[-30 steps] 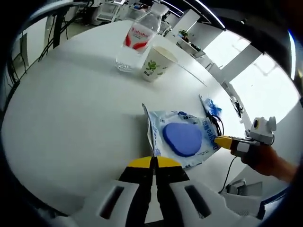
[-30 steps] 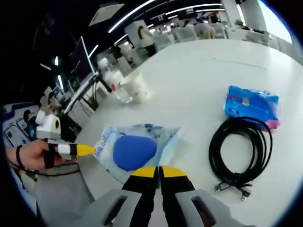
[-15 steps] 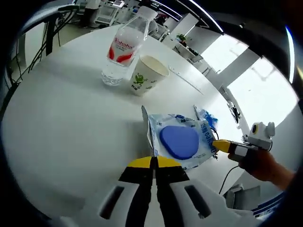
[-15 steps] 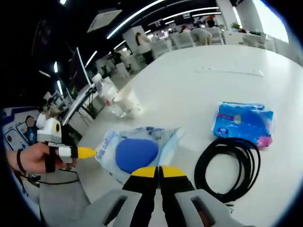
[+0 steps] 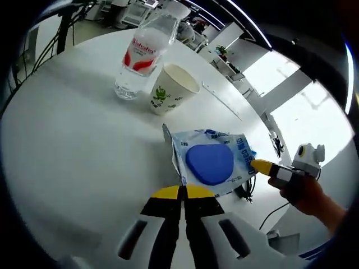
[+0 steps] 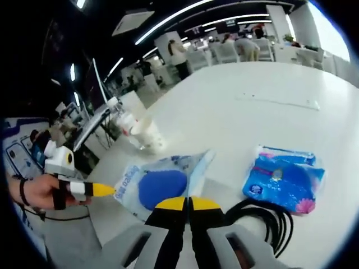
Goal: Arrange the tabletop items into an orderly group along one side of the table until the central work area is clear of visible clutter.
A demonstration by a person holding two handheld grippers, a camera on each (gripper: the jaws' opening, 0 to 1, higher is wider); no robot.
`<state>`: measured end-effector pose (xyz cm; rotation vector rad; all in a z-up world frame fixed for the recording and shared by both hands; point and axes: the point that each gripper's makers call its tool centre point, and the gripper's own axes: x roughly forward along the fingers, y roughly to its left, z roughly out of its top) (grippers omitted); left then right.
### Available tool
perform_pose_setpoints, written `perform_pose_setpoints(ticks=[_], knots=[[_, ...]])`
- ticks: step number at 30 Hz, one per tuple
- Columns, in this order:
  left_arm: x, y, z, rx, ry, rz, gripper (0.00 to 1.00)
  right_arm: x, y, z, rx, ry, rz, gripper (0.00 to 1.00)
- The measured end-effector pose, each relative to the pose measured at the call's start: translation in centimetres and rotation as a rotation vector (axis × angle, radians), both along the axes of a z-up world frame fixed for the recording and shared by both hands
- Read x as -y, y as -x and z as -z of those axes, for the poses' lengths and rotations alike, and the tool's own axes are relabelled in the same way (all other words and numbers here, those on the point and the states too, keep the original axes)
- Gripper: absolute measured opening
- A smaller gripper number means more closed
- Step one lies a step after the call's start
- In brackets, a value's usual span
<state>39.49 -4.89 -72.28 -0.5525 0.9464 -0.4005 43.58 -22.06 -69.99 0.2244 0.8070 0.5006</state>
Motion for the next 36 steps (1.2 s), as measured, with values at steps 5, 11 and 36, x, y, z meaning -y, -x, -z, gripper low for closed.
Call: perform_pose_setpoints(ticks=[5,11,36], knots=[[0.7,-0.4,0.1,-0.01,0.01,-0.019,0.0,0.3,-1.4,0.1,0.005,0.015,-0.026,0.0],[1.4,-1.0,0.8,-0.026,0.009,-0.033,0.0,0.6,-2.2,0.9,0.005,0.053,-0.078,0.0],[5.1,-5.1,1.5,-0.038,0.04,-0.037,0.0,6.0,-3.5,3.1,-0.022,0.02,0.056,0.0]])
